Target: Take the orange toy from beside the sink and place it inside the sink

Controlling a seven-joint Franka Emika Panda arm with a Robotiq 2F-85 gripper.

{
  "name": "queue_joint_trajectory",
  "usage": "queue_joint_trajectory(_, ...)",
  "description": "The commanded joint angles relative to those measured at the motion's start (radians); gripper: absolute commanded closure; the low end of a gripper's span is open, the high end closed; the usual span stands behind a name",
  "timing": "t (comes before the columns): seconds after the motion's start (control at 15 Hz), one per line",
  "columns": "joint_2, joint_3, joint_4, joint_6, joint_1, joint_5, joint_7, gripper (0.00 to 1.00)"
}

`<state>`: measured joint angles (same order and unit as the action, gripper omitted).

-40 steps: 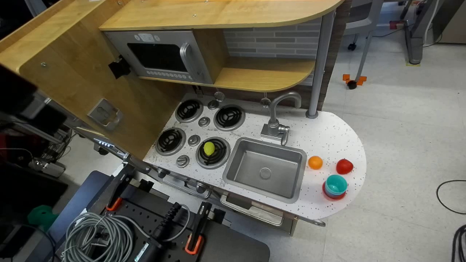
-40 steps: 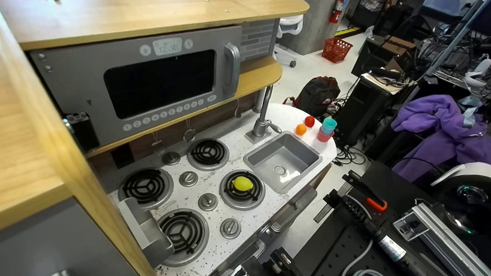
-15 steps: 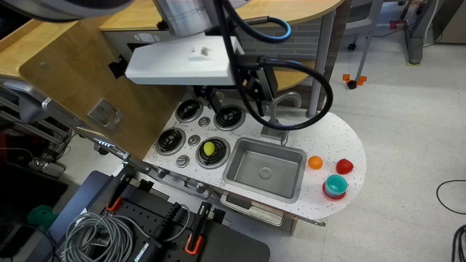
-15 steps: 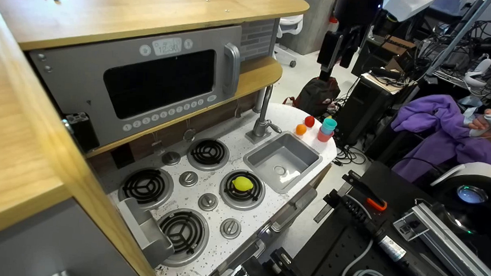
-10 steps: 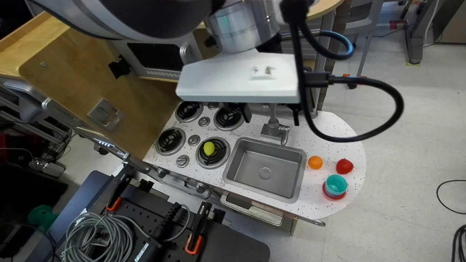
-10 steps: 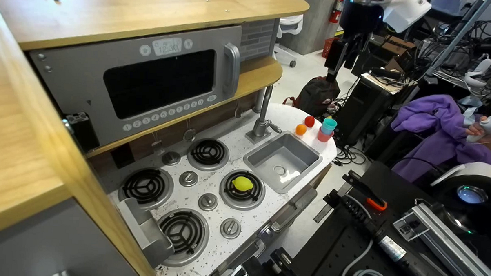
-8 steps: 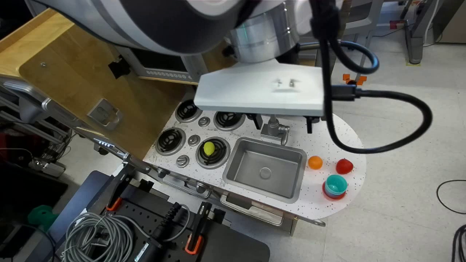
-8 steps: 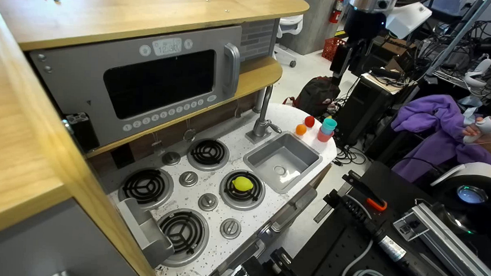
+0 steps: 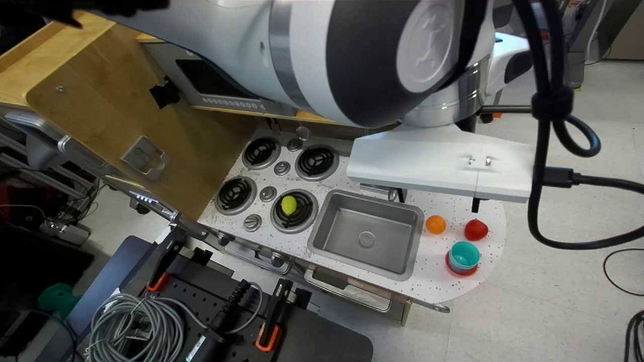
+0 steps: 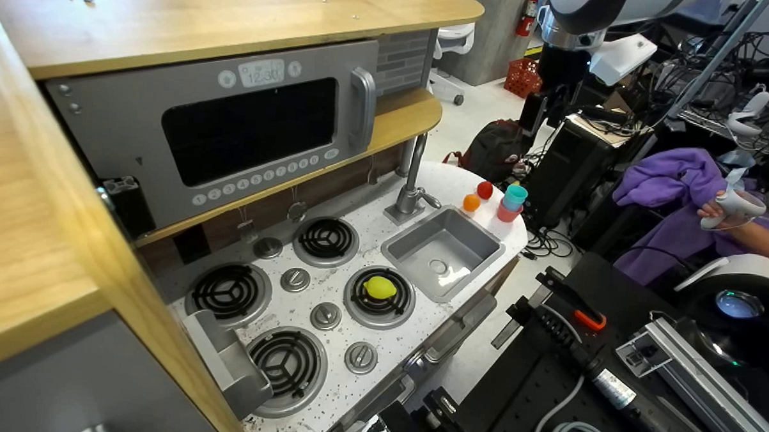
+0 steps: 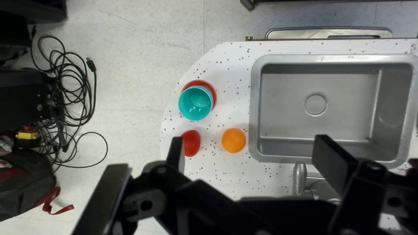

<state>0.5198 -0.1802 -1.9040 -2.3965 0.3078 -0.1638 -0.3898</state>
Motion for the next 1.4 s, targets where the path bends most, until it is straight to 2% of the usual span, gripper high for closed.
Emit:
queue_joint_trajectory(0.0, 0.12, 0.032, 0.138, 0.023, 0.036, 0.029, -0.035, 0.0)
queue_joint_trajectory(0.8, 0.393, 0.076, 0.423, 0.096, 0.054, 0.034, -0.044, 0.0)
queue_joint_trajectory(1.33, 0.568, 0.063, 0.608, 0.152, 0.037, -0.004, -0.047, 0.0)
